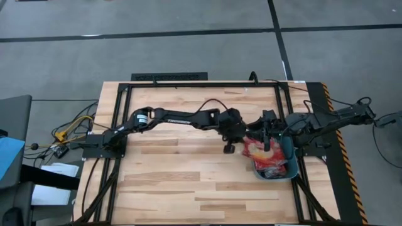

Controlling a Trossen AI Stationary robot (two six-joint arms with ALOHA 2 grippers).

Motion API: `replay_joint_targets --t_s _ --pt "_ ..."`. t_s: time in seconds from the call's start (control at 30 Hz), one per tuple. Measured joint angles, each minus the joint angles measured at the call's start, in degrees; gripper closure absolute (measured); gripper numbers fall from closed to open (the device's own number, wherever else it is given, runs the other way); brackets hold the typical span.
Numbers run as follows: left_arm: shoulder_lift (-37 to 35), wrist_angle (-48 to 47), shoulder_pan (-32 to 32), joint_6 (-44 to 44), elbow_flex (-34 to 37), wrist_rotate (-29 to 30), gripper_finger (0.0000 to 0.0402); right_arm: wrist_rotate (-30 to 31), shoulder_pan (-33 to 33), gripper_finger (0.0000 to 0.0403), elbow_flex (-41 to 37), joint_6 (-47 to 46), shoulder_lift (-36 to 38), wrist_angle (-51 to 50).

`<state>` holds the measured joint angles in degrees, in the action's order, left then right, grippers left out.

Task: Sort popcorn bags into baskets
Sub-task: Adjust the popcorn bag into the bin

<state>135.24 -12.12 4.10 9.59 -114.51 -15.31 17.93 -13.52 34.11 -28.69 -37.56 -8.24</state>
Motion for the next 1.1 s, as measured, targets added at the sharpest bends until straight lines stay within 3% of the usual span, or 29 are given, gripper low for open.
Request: replay_joint_targets --t_s 0.1,0.27,0.4,0.57,0.7,0.87,1.1 --pt "0.0 5.4 -1.1 -2.0 -1.6 -1.1 0.0401 0.0 0.0 0.0225 0.3 -0.3 0.0 0.8" --pt "1.1 11.0 -2.7 0.6 -1.6 2.8 0.0401 -0.4 -0.1 0.0227 0.2 -0.9 0.1 0.8" --pt "1.0 3.8 -2.5 5.0 -1.7 3.1 0.0401 0.2 -0.6 0.0225 0.0 -3.2 -0.2 0.4" --pt "-4.2 -18.1 -1.4 11.6 -1.5 1.6 0.0401 0.3 -2.5 0.0227 0.0 -9.4 -2.1 -5.1" --pt "-6.1 -24.5 -0.7 11.7 0.1 -1.6 0.0401 -1.3 -4.1 0.0232 0.0 -16.3 -7.3 -8.0" --pt "-5.4 -15.3 -0.7 6.3 7.9 -5.1 0.0401 -10.2 -6.0 0.0237 0.0 -30.3 -16.9 -12.9" --pt "-4.9 -5.9 -1.5 0.6 17.1 -6.6 0.0402 -10.2 -9.6 0.0236 0.1 -43.6 -22.4 -21.3"
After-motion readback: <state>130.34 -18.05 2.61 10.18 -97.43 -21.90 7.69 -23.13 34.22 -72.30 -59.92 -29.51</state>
